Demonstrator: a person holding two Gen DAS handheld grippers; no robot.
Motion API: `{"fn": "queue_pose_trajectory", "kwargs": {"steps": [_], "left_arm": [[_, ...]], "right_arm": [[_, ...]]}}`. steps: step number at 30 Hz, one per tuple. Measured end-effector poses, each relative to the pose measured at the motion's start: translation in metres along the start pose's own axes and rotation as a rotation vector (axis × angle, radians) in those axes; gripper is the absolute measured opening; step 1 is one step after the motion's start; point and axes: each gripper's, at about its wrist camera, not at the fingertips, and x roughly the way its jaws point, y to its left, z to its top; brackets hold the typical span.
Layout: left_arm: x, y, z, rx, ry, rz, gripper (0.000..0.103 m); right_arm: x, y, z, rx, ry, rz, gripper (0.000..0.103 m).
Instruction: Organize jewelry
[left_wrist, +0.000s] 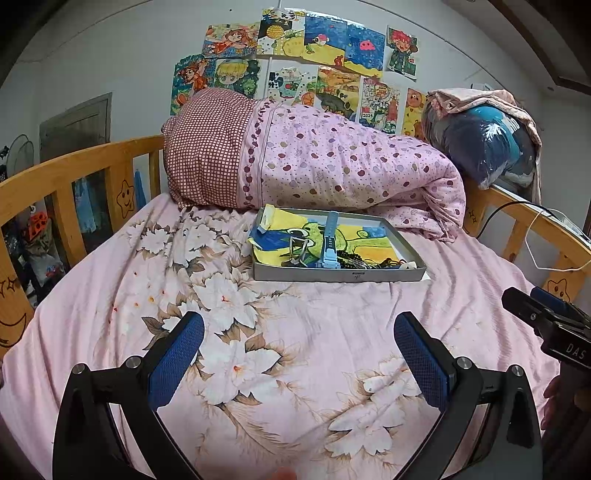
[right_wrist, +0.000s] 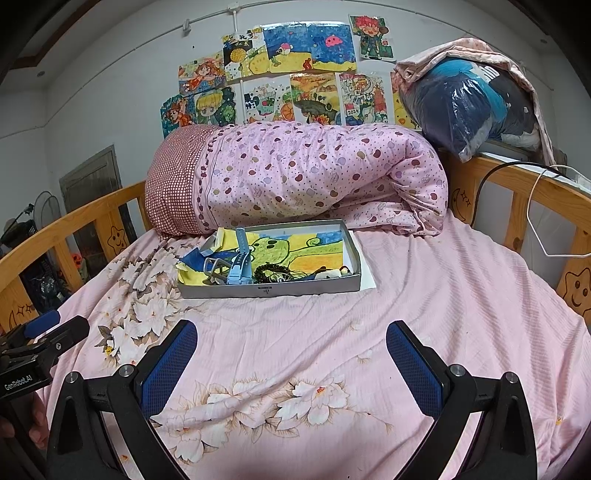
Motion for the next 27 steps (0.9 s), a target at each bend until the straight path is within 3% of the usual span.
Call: {"fn": "queue_pose_trajectory", "kwargs": {"steps": [27], "left_arm": [[-0.0008,-0.002,-0.0006,-0.003,0.0,0.003,0.101]], "right_arm": [[0.0005,0.0001,0.0006,0.001,0.002,0.0,0.103]]}}
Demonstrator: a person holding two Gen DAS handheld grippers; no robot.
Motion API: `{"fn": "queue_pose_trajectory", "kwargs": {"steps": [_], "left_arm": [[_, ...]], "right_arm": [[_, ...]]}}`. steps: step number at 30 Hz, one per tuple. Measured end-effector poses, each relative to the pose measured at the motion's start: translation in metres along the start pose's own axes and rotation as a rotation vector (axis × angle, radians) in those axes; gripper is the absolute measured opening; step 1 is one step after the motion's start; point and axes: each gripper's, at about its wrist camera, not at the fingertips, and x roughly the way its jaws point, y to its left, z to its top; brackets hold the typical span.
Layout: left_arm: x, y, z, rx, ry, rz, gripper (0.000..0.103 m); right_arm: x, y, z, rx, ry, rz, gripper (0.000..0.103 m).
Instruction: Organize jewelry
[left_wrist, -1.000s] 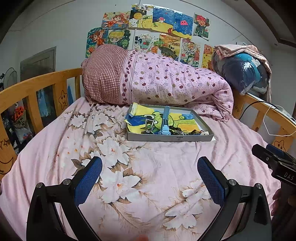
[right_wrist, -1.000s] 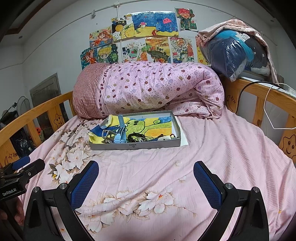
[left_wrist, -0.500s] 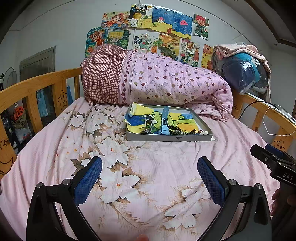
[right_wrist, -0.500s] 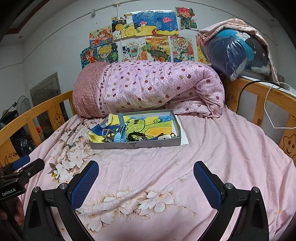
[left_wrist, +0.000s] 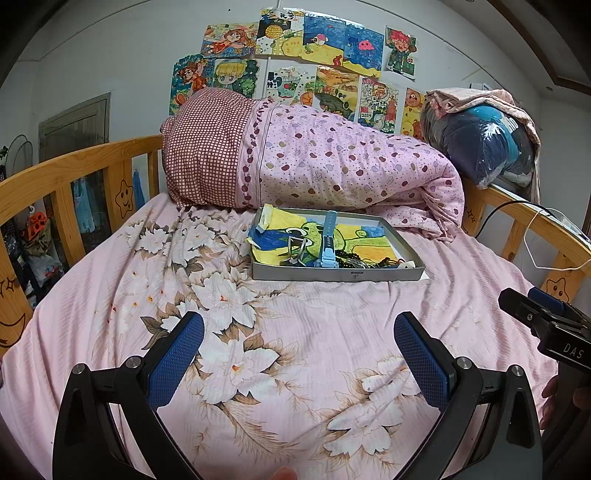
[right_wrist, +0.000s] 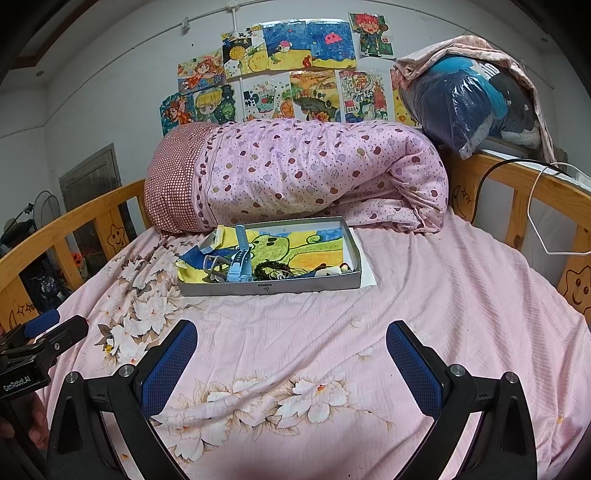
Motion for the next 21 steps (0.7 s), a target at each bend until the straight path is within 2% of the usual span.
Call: {"fn": "queue_pose_trajectory", "kwargs": {"steps": [21], "left_arm": [[-0.0001,0.0,-0.0001,-0.001,0.0,0.001,0.101]], "right_arm": [[-0.0002,0.0004,0.0003,0.001,0.003,0.001,0.103]]}}
